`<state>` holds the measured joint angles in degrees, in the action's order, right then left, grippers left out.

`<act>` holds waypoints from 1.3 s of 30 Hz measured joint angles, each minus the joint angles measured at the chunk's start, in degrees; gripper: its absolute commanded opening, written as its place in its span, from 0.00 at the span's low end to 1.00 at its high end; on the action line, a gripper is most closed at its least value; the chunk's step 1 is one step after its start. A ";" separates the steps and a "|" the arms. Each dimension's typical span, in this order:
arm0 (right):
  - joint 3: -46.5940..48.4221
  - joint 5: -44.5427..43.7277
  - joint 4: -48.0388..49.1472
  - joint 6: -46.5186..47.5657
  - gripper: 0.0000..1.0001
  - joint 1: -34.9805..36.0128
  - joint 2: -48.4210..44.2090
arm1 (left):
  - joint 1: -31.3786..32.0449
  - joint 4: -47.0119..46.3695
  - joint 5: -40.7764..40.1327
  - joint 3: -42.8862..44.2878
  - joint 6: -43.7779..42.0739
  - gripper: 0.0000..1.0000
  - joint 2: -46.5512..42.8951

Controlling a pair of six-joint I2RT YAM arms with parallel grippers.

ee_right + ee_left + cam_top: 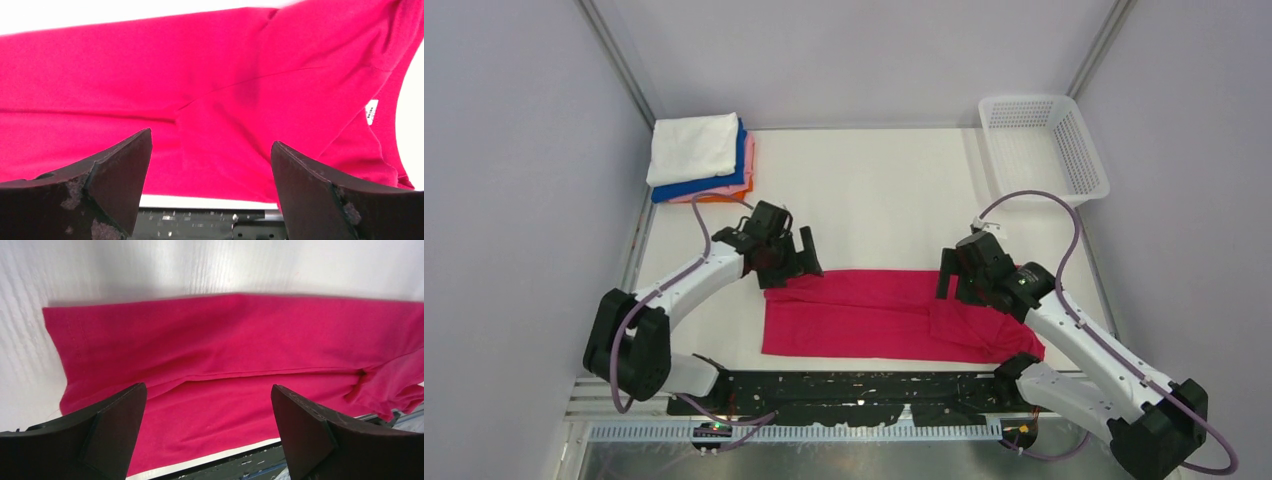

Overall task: Fold and stack the t-shirts
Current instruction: Rotate the tshirt 90 degrees

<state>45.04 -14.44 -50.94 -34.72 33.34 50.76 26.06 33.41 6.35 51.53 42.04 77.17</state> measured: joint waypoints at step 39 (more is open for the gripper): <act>43.71 24.57 36.04 -0.02 0.95 -18.49 71.47 | 4.37 -17.14 -1.88 -33.90 20.59 1.00 -28.15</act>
<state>88.75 10.13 -14.90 -34.74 14.85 122.23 30.44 16.27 4.47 17.63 62.63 49.01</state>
